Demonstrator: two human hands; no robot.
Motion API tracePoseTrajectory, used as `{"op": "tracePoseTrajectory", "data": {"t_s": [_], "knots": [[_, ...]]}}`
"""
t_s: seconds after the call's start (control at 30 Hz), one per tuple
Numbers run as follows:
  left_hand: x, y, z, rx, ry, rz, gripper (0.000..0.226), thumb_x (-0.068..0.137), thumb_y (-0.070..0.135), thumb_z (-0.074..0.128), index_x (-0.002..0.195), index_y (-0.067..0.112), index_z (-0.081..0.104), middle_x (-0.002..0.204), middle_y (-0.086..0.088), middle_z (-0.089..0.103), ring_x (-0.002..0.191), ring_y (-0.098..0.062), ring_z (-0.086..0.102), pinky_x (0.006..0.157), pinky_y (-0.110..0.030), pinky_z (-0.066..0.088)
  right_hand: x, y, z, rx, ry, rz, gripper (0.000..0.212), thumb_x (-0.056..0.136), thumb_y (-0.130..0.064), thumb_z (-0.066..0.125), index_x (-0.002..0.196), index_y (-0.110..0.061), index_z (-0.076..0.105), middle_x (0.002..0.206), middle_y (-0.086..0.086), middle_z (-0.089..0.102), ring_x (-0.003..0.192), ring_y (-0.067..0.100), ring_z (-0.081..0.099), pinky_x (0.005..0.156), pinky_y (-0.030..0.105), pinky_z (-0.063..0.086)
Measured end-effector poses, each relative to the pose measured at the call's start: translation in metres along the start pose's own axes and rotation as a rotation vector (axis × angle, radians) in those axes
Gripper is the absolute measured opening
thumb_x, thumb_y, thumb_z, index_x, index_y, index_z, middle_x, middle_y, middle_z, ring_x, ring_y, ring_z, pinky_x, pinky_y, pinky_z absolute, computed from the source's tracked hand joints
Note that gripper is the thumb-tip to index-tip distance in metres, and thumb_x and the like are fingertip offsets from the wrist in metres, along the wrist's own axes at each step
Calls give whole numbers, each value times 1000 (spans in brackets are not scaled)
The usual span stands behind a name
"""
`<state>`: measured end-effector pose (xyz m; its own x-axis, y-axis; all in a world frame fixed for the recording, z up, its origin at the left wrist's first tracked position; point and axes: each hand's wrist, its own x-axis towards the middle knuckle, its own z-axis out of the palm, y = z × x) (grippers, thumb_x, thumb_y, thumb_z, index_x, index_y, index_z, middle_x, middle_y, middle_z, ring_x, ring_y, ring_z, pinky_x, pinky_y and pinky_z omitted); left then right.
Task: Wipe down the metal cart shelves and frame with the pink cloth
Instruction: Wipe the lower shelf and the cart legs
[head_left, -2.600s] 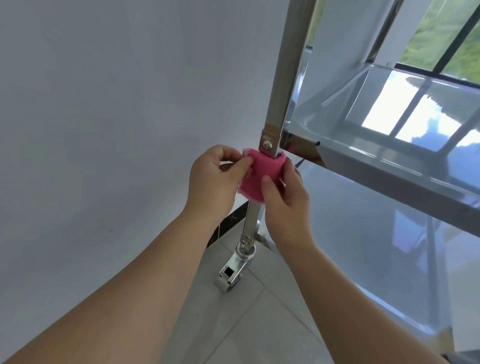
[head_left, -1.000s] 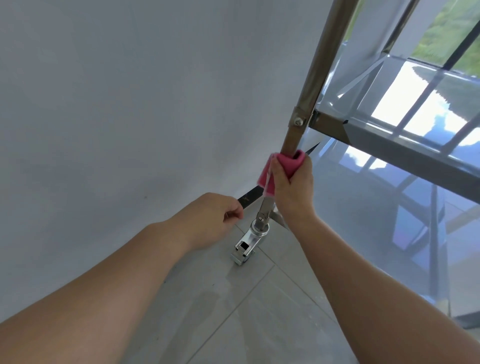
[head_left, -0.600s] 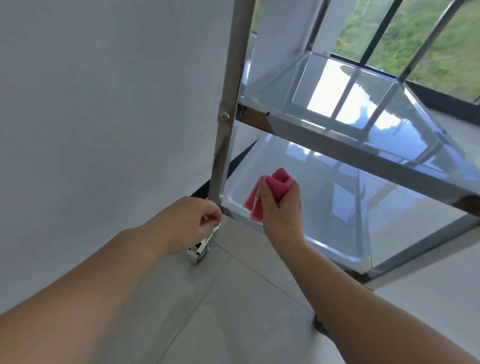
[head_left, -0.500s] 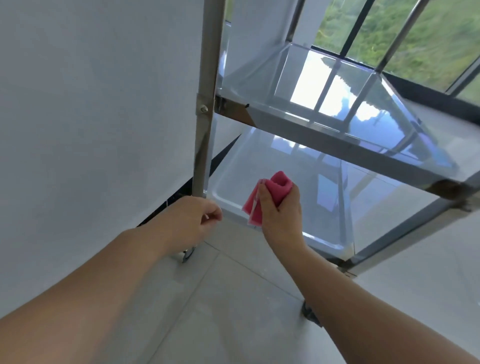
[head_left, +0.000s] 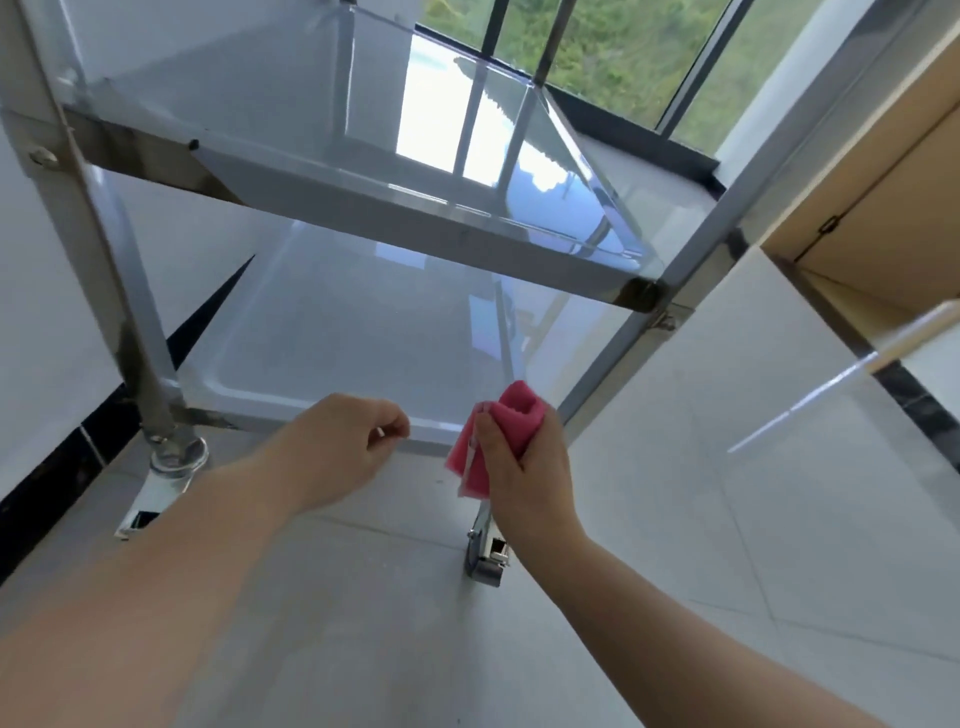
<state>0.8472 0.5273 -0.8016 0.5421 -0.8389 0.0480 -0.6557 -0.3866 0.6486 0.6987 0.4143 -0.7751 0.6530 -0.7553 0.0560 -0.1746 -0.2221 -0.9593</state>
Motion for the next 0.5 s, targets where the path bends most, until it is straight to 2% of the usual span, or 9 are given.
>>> {"op": "tracePoseTrajectory", "data": {"t_s": [0.1, 0.13, 0.2, 0.3, 0.4, 0.5], "knots": [[13, 8, 12, 1, 7, 34, 14, 89, 16, 58, 98, 18, 69, 86, 4, 67, 74, -13, 59, 71, -20, 42, -2, -2, -21, 10, 12, -11, 23, 94, -12, 56, 102, -29, 43, 65, -18, 63, 58, -10, 58, 49, 8, 45], [17, 11, 15, -2, 8, 41, 14, 89, 16, 58, 97, 18, 69, 85, 3, 66, 74, -13, 59, 71, -21, 42, -3, 0, -27, 9, 22, -15, 22, 95, -11, 56, 101, -28, 43, 63, -21, 64, 55, -11, 57, 49, 8, 44], [25, 16, 21, -22, 1, 51, 14, 89, 15, 57, 96, 19, 69, 84, 4, 66, 73, -11, 58, 69, -20, 42, -6, 6, -40, -1, 80, -20, 20, 95, -12, 56, 104, -26, 45, 70, -18, 66, 61, -8, 60, 52, 10, 47], [36, 22, 28, -38, -12, 74, 13, 90, 17, 57, 96, 20, 68, 84, 6, 65, 75, -9, 59, 70, -20, 42, -10, 14, -55, -10, 205, -29, 20, 94, -16, 58, 109, -25, 48, 90, -12, 66, 80, 3, 64, 62, 19, 54], [43, 24, 32, -63, -12, 88, 13, 90, 17, 57, 94, 22, 68, 82, 7, 66, 74, -9, 60, 72, -23, 47, -5, 6, -65, 35, 308, -66, 19, 94, -15, 57, 105, -27, 46, 82, -21, 65, 71, -5, 62, 56, 19, 54], [43, 24, 30, -61, -1, 98, 13, 90, 17, 57, 92, 23, 68, 81, 7, 66, 73, -8, 60, 72, -24, 49, 9, -15, -64, 37, 329, -167, 18, 95, -10, 54, 102, -22, 43, 75, -18, 63, 63, -11, 59, 53, 10, 48]]}}
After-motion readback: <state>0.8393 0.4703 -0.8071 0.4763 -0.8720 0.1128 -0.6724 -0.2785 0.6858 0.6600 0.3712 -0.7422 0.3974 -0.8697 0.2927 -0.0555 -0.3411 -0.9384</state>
